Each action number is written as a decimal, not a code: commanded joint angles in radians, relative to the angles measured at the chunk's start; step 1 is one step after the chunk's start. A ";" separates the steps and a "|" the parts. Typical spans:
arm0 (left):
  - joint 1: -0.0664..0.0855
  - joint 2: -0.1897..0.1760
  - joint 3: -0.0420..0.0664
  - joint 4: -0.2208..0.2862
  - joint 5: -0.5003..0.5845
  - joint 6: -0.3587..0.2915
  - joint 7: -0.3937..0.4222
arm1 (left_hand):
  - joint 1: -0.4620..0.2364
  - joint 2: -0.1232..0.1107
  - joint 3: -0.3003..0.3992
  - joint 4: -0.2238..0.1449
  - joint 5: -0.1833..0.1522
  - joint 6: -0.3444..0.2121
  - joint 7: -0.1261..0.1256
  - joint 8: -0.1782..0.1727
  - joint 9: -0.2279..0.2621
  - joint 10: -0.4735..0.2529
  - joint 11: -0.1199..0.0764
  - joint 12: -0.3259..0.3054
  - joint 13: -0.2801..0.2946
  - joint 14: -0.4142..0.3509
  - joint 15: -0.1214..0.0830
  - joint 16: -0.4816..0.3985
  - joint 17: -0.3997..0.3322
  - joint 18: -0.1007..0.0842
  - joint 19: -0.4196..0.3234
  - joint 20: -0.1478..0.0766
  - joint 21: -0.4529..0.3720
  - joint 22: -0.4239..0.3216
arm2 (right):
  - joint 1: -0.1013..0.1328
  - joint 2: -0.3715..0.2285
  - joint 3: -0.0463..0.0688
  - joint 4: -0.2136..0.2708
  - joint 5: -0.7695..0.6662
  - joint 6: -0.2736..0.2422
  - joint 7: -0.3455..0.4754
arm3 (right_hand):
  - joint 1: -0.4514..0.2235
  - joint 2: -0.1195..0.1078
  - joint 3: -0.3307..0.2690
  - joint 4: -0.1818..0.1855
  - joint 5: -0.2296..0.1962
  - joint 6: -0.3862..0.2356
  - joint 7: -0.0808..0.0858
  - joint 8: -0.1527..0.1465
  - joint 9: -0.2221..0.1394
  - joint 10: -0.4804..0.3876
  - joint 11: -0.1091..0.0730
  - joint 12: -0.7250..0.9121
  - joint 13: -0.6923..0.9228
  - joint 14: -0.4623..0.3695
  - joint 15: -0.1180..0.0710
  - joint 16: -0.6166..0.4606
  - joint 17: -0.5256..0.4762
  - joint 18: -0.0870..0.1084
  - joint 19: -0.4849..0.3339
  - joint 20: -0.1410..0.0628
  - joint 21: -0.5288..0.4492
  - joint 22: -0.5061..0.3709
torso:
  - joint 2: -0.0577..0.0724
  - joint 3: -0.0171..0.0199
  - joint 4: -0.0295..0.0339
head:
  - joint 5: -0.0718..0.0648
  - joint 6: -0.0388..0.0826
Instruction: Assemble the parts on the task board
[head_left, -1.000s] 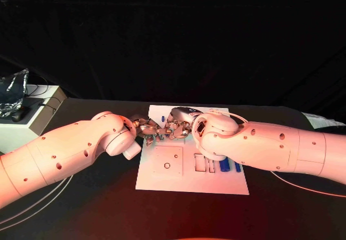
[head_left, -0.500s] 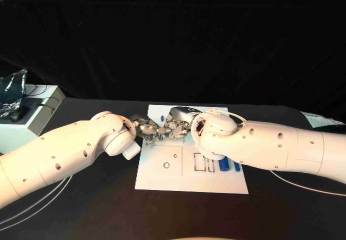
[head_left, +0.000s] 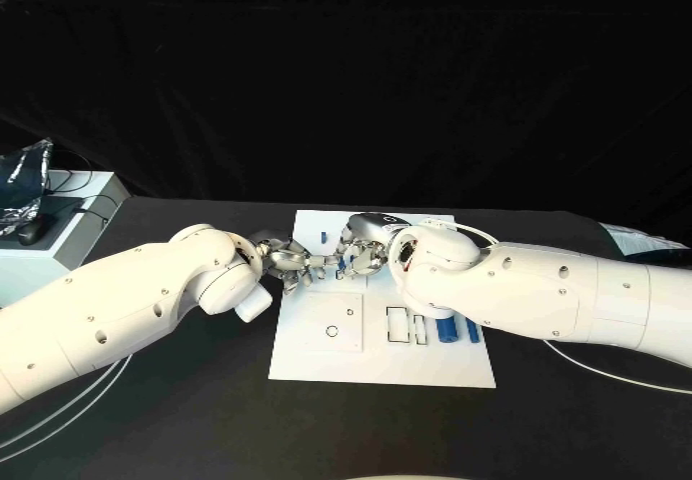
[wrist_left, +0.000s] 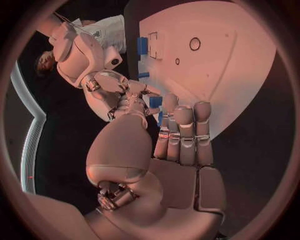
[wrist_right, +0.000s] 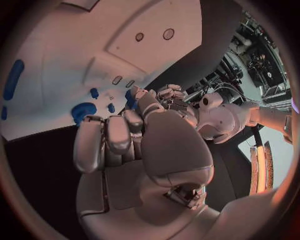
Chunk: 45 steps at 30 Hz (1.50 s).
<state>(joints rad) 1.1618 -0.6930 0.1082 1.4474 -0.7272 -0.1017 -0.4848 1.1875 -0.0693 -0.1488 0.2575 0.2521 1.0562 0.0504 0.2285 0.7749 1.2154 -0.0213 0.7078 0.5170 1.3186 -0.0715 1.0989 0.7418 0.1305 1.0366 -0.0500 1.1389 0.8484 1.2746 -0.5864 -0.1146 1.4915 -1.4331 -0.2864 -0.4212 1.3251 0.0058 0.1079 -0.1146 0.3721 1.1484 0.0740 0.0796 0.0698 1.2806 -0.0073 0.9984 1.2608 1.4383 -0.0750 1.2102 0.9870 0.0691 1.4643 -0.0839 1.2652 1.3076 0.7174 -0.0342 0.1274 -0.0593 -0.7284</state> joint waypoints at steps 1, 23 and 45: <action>0.000 -0.020 0.002 0.011 0.028 0.017 0.028 | -0.005 -0.022 0.006 0.026 -0.007 0.005 0.002 -0.005 -0.002 -0.002 0.003 -0.006 0.000 -0.008 0.001 -0.001 -0.002 -0.012 -0.004 0.001 -0.010 -0.006 | -0.003 -0.016 0.000 -0.002 -0.002 -0.039 -0.003 | -0.004 0.004 0.004 -0.002 0.006 0.049 0.011 0.003 0.001 -0.003 -0.004 -0.005 0.001 0.001 -0.002 -0.006 0.000 -0.015 0.042 -0.005 -0.007 0.180 | 0.001 -0.0020 -0.0004 | -0.004 0.000; -0.015 -0.133 0.004 0.035 0.282 -0.118 0.272 | 0.092 0.115 -0.031 -0.043 0.016 -0.093 0.076 0.028 -0.501 -0.066 0.057 -0.100 -0.248 -0.069 0.044 -0.106 -0.168 -0.013 -0.039 0.029 -0.204 -0.125 | -0.047 -0.088 0.000 -0.001 0.126 -0.173 0.019 | -0.008 0.000 0.001 0.001 0.005 0.049 0.011 0.003 0.001 -0.002 -0.004 -0.006 0.001 0.001 -0.002 -0.007 -0.001 -0.015 0.042 -0.005 -0.006 0.180 | 0.001 -0.0005 0.0003 | -0.004 -0.008; -0.017 -0.144 0.004 0.048 0.286 -0.121 0.290 | 0.091 0.109 -0.037 -0.043 0.015 -0.099 0.077 0.051 -0.533 -0.068 0.058 -0.094 -0.265 -0.070 0.044 -0.100 -0.175 -0.012 -0.036 0.030 -0.210 -0.116 | -0.080 -0.051 0.000 -0.028 0.094 -0.181 -0.012 | -0.009 -0.005 -0.003 0.003 0.007 0.048 0.011 0.002 0.001 -0.003 -0.004 -0.008 0.000 0.001 -0.002 -0.009 -0.002 -0.015 0.042 -0.005 -0.008 0.179 | 0.000 0.0009 0.0009 | 0.000 -0.028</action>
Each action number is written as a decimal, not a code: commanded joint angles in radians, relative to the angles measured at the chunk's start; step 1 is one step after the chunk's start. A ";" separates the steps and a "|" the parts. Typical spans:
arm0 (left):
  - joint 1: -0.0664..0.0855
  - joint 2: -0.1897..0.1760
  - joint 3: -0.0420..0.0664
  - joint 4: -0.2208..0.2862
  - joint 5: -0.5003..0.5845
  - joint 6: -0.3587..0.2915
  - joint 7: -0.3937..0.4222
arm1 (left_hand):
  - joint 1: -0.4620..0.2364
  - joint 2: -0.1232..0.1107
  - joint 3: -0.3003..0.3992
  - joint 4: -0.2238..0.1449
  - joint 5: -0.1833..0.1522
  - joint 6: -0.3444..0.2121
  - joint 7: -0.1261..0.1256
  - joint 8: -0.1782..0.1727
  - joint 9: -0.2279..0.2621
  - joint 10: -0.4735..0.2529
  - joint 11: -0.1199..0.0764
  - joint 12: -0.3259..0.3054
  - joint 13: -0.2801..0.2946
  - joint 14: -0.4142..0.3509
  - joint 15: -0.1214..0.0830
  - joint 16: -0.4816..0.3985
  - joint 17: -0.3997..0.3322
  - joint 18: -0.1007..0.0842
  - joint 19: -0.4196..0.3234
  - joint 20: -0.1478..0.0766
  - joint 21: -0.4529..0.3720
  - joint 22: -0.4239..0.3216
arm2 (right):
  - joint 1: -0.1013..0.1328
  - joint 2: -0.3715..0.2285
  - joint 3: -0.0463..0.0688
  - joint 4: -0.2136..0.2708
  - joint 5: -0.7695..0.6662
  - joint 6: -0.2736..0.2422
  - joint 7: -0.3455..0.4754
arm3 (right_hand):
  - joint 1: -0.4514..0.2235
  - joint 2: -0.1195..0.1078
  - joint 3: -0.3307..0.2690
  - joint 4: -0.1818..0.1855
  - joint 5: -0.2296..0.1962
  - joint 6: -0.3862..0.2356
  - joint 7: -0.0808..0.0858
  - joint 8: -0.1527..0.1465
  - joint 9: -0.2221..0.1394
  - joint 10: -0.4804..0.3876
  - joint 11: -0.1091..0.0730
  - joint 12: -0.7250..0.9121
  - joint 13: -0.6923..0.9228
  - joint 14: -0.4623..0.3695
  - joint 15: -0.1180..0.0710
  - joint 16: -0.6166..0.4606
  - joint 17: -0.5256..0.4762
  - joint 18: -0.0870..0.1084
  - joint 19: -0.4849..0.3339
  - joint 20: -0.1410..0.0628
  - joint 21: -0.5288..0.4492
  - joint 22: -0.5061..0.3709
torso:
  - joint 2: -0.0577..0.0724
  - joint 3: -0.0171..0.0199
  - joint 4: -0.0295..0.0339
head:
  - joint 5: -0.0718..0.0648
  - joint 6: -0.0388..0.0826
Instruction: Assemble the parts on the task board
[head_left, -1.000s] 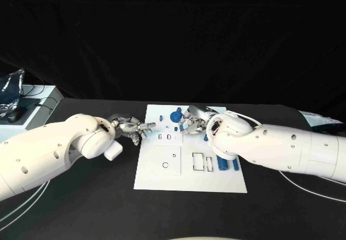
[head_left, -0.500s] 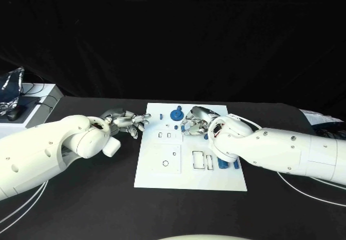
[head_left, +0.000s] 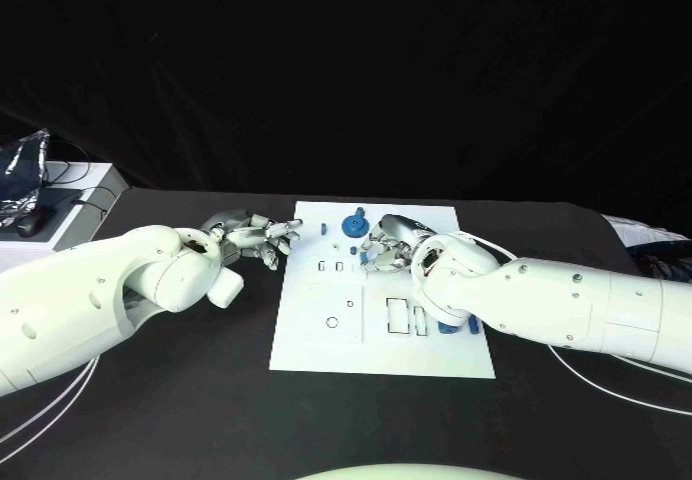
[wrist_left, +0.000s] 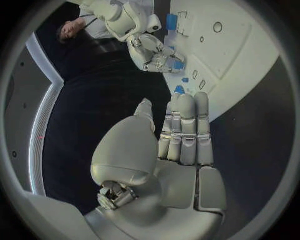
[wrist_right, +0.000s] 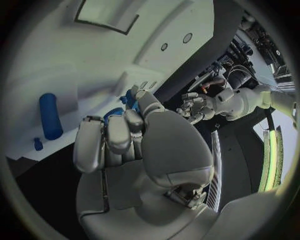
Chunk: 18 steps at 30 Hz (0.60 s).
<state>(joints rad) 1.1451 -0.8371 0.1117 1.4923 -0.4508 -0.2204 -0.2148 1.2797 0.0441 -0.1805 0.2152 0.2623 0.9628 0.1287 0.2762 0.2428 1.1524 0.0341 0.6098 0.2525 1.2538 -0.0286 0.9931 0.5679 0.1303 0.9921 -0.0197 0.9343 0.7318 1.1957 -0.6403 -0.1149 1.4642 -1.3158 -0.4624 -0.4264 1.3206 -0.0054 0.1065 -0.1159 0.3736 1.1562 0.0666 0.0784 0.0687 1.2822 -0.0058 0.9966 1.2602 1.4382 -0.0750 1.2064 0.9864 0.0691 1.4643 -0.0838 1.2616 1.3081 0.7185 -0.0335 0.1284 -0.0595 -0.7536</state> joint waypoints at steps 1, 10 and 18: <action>0.000 0.000 0.001 0.003 0.010 -0.001 0.020 | -0.003 -0.005 -0.007 0.000 0.005 -0.006 -0.002 0.005 -0.003 -0.006 0.002 0.005 -0.002 -0.005 0.002 0.007 -0.001 -0.011 0.009 -0.001 -0.006 0.002 | -0.002 0.005 0.000 -0.002 -0.024 -0.004 -0.007 | -0.006 0.003 -0.003 0.006 0.005 0.041 0.018 0.002 0.002 -0.004 -0.006 -0.006 0.001 0.001 -0.002 -0.005 -0.002 -0.015 0.042 -0.005 -0.006 0.178 | -0.001 0.0000 0.0001 | 0.000 -0.003; 0.000 0.000 0.001 0.003 0.007 0.000 0.015 | -0.004 -0.006 -0.008 0.001 0.004 -0.007 -0.002 0.007 -0.006 -0.006 0.002 0.005 -0.004 -0.005 0.002 0.008 -0.002 -0.011 0.009 0.000 -0.007 0.004 | -0.005 0.016 0.000 -0.012 -0.032 0.019 -0.017 | -0.010 0.000 -0.006 0.010 0.003 0.039 0.019 0.001 0.001 -0.005 -0.005 -0.007 0.000 0.001 -0.002 -0.006 -0.003 -0.014 0.042 -0.005 -0.007 0.178 | 0.000 -0.0004 -0.0009 | 0.002 -0.005; 0.000 -0.001 0.001 0.003 0.004 0.003 0.013 | -0.005 -0.006 -0.009 0.002 0.004 -0.007 -0.002 0.008 -0.008 -0.006 0.003 0.006 -0.005 -0.005 0.002 0.009 -0.002 -0.011 0.010 0.000 -0.007 0.005 | -0.007 0.023 -0.001 -0.020 -0.034 0.039 -0.026 | -0.014 -0.004 -0.010 0.016 0.002 0.035 0.020 0.000 0.001 -0.009 -0.004 -0.011 -0.002 0.001 -0.001 -0.008 -0.005 -0.014 0.041 -0.005 -0.010 0.177 | 0.000 -0.0001 -0.0004 | 0.002 -0.008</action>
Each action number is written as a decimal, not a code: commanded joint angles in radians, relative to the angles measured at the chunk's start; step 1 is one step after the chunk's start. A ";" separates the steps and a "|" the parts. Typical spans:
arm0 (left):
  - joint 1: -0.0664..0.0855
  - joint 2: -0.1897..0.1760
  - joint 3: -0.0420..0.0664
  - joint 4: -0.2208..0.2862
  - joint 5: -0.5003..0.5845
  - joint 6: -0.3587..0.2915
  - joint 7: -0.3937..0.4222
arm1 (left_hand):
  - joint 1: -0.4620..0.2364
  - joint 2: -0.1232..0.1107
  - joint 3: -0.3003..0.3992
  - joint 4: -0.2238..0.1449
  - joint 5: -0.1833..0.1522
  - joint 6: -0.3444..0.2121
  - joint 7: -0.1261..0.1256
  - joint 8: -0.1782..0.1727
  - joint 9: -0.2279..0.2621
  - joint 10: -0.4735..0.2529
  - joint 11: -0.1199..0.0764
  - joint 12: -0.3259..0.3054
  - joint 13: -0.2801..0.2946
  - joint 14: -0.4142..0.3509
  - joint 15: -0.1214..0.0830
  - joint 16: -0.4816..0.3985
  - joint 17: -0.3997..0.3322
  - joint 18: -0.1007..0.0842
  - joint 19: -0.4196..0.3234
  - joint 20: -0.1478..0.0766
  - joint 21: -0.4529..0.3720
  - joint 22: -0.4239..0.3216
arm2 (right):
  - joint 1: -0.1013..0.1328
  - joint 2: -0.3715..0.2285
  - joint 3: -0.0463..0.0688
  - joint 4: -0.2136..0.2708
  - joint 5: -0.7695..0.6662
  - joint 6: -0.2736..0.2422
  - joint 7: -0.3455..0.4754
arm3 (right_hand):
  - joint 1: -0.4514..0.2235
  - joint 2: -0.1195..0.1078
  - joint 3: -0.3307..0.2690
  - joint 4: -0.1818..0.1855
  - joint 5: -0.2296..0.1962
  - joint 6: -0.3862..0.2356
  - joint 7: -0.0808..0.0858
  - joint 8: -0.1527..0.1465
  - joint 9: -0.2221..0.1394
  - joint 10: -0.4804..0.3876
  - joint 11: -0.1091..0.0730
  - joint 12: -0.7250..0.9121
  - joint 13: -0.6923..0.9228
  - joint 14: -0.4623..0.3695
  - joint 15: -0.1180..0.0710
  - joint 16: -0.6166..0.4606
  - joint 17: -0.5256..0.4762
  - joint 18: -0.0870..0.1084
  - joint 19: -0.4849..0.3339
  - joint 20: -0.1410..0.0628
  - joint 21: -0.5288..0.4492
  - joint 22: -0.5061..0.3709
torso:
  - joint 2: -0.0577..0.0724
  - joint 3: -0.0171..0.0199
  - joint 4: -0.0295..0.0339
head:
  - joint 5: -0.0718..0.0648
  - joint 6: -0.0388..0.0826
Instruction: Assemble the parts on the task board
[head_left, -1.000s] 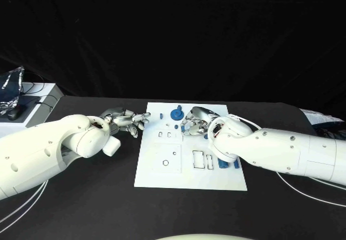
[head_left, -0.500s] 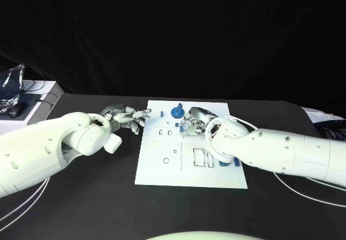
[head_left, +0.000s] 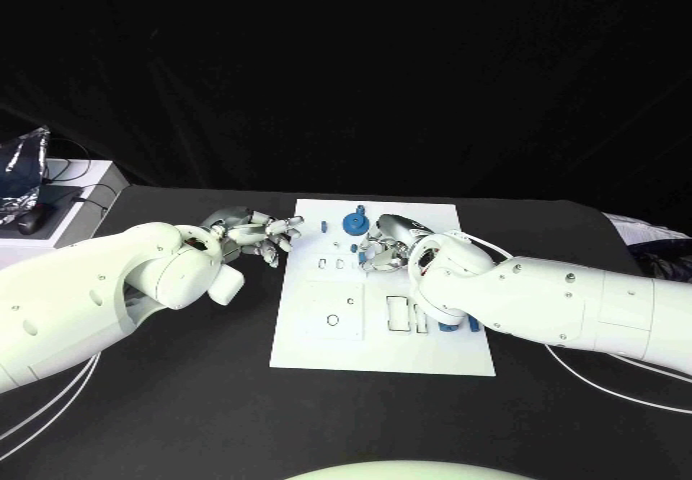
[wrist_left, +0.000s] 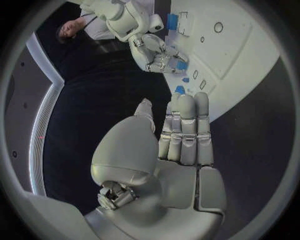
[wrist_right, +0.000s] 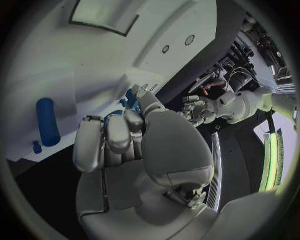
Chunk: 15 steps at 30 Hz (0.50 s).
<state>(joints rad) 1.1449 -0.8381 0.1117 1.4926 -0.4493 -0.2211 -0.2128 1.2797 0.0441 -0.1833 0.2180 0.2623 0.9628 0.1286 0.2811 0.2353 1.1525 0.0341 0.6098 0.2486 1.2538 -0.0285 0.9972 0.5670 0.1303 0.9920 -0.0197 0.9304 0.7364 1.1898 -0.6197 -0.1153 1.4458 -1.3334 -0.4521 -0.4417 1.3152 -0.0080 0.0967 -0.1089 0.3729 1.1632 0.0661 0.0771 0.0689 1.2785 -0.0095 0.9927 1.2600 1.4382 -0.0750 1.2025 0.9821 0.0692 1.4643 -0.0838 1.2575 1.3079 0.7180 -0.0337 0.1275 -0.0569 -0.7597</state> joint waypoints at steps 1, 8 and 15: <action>0.000 0.000 0.001 0.002 0.001 0.004 0.010 | -0.005 -0.006 -0.006 -0.001 0.004 -0.007 -0.001 0.003 -0.001 -0.006 0.003 0.006 -0.001 -0.005 0.002 0.005 -0.001 -0.011 0.010 0.000 -0.003 0.001 | -0.001 0.004 -0.001 -0.003 -0.018 0.030 -0.012 | -0.009 -0.003 0.000 0.009 0.002 0.027 0.021 0.001 0.001 -0.006 0.000 -0.008 -0.002 0.001 -0.001 -0.005 -0.002 -0.014 0.041 -0.005 -0.007 0.177 | 0.000 0.0000 0.0007 | 0.000 -0.003; 0.000 0.000 0.001 0.001 -0.004 0.006 0.009 | -0.003 -0.007 -0.007 -0.001 0.004 -0.008 -0.001 0.005 -0.005 -0.008 0.003 0.006 -0.003 -0.005 0.002 0.006 -0.002 -0.011 0.010 0.000 -0.004 0.003 | -0.003 0.009 -0.001 -0.006 -0.025 0.033 -0.016 | -0.011 -0.009 -0.002 0.016 0.001 0.021 0.024 -0.001 0.001 -0.011 0.002 -0.012 -0.005 0.000 0.000 -0.007 -0.005 -0.013 0.040 -0.004 -0.010 0.177 | 0.000 0.0003 0.0000 | 0.001 -0.006; 0.000 -0.001 0.001 0.000 -0.006 0.007 0.007 | -0.003 -0.007 -0.007 -0.001 0.004 -0.008 -0.001 0.005 -0.005 -0.008 0.003 0.006 -0.003 -0.005 0.002 0.006 -0.002 -0.011 0.010 0.000 -0.004 0.003 | -0.003 0.010 -0.002 -0.006 -0.027 0.031 -0.014 | -0.017 -0.026 -0.004 0.031 -0.003 -0.004 0.035 -0.008 -0.001 -0.024 0.008 -0.027 -0.016 0.000 0.005 -0.008 -0.008 -0.012 0.039 0.000 -0.015 0.176 | 0.000 0.0003 -0.0007 | 0.001 -0.007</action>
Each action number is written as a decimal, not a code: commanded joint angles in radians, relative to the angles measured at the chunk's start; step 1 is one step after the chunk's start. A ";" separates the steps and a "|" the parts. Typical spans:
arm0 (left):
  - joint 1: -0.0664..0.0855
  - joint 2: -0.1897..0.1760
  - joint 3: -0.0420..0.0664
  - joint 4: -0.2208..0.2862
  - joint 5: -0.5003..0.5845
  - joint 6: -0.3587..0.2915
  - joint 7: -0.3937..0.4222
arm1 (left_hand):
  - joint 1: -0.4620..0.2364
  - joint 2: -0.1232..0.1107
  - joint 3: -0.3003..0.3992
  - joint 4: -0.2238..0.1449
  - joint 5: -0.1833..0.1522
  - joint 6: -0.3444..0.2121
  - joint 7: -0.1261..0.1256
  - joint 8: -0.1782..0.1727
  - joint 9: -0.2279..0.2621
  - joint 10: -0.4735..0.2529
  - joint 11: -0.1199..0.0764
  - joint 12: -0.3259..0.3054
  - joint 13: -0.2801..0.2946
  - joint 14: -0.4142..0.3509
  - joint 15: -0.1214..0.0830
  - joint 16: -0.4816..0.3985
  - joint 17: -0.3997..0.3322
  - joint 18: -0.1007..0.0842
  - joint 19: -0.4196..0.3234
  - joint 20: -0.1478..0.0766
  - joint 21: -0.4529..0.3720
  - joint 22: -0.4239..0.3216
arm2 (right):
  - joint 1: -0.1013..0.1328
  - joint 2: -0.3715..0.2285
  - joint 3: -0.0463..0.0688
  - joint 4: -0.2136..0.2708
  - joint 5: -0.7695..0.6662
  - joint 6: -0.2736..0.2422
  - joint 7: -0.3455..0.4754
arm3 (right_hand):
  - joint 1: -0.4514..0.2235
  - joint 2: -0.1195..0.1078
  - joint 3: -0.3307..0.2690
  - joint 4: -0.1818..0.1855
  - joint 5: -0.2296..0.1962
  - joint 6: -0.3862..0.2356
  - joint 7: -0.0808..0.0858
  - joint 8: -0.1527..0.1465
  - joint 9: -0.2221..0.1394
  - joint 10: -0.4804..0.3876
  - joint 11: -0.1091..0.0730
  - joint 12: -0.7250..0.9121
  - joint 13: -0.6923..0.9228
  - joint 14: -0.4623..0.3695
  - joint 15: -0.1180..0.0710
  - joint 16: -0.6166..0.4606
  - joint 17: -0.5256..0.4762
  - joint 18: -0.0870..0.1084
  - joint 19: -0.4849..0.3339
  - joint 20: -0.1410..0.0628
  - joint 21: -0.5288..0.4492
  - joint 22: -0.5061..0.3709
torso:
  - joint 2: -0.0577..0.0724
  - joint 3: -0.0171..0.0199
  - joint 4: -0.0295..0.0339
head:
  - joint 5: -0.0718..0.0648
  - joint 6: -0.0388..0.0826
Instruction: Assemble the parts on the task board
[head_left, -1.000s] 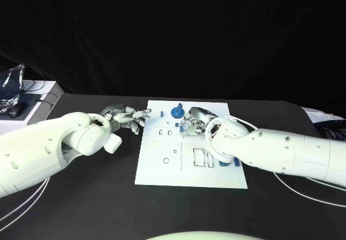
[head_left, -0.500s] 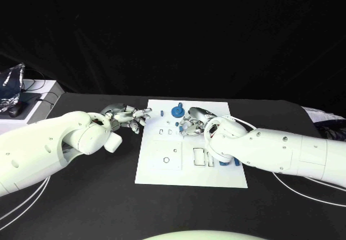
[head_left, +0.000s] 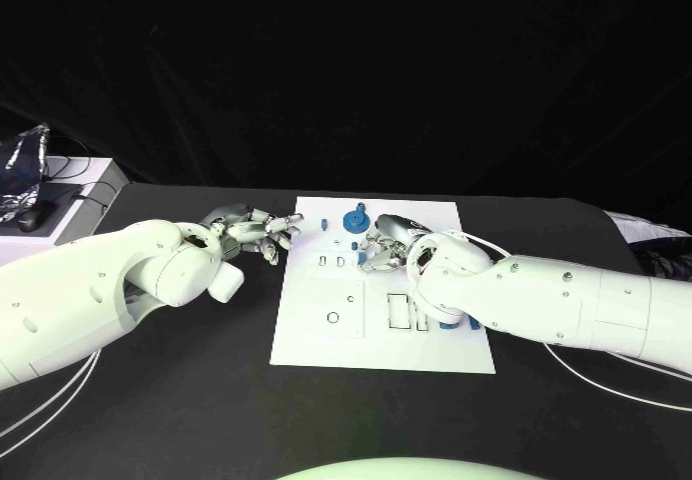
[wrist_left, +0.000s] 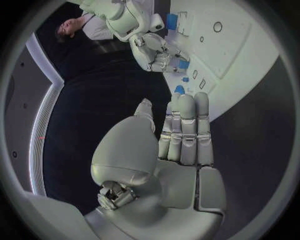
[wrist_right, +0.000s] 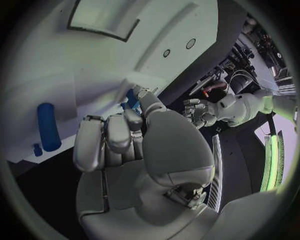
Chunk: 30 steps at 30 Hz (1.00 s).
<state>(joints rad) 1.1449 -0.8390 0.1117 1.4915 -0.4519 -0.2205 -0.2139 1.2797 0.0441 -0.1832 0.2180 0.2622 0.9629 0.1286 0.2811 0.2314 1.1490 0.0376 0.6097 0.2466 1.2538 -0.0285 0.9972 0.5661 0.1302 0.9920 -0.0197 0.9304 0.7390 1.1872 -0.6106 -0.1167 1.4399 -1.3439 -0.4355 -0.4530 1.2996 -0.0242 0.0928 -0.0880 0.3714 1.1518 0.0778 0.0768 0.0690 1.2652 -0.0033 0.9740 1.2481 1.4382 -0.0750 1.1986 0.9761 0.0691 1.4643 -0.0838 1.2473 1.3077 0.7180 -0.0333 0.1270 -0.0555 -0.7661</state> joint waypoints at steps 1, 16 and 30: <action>0.000 0.000 0.001 0.001 -0.004 0.007 0.008 | -0.003 -0.007 -0.007 -0.001 0.004 -0.008 -0.001 0.005 -0.001 -0.005 0.000 0.006 -0.001 -0.005 0.002 0.006 -0.001 -0.011 0.010 0.000 -0.004 0.001 | -0.001 0.001 0.000 -0.001 -0.017 0.013 -0.002 | -0.002 -0.012 0.000 0.011 -0.001 0.004 0.025 -0.009 -0.002 -0.012 0.003 -0.011 -0.006 0.000 0.006 -0.005 -0.002 -0.011 0.039 0.000 -0.006 0.176 | 0.000 -0.0001 -0.0005 | 0.000 0.000; 0.000 -0.001 0.001 -0.002 -0.008 0.020 0.001 | -0.001 -0.008 -0.007 -0.003 0.004 -0.011 0.000 0.007 -0.006 -0.010 0.001 0.005 -0.004 -0.004 0.003 0.011 0.000 -0.010 0.012 0.000 -0.005 0.006 | -0.001 0.001 -0.001 -0.006 -0.018 0.004 0.021 | 0.010 -0.069 0.013 0.059 -0.024 -0.084 0.056 -0.009 -0.002 -0.077 0.023 -0.074 -0.112 -0.004 0.022 -0.007 -0.012 -0.004 0.037 0.018 -0.020 0.173 | 0.000 0.0004 -0.0006 | -0.001 -0.004; 0.000 0.001 0.001 -0.005 -0.015 0.028 -0.004 | 0.000 -0.009 -0.008 -0.006 0.003 -0.013 0.001 0.009 -0.009 -0.010 0.002 0.000 -0.010 -0.001 0.003 0.020 0.004 -0.007 0.014 0.000 0.000 0.014 | -0.001 -0.002 -0.001 -0.002 -0.019 -0.010 0.035 | 0.018 -0.090 -0.002 0.069 -0.033 -0.141 0.072 -0.012 -0.003 -0.116 0.034 -0.096 -0.190 -0.006 0.031 -0.007 -0.014 -0.001 0.036 0.027 -0.024 0.173 | -0.001 -0.0001 -0.0002 | -0.001 -0.007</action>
<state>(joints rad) 1.1448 -0.8399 0.1117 1.4854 -0.4590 -0.2114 -0.2195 1.2798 0.0442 -0.1861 0.2151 0.2622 0.9558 0.1289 0.2846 0.2236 1.1454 0.0412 0.6097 0.2382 1.2539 -0.0285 1.0126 0.5690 0.1302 0.9992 -0.0197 0.9304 0.7522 1.1869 -0.6113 -0.1177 1.4353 -1.3506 -0.4383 -0.4356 1.3180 -0.1022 0.0938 -0.0201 0.3441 1.0168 0.1486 0.0690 0.0678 1.1551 0.0282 0.8804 1.0596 1.4312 -0.0531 1.1947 0.9608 0.0692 1.4646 -0.0621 1.2266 1.3073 0.7176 -0.0329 0.1265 -0.0567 -0.7732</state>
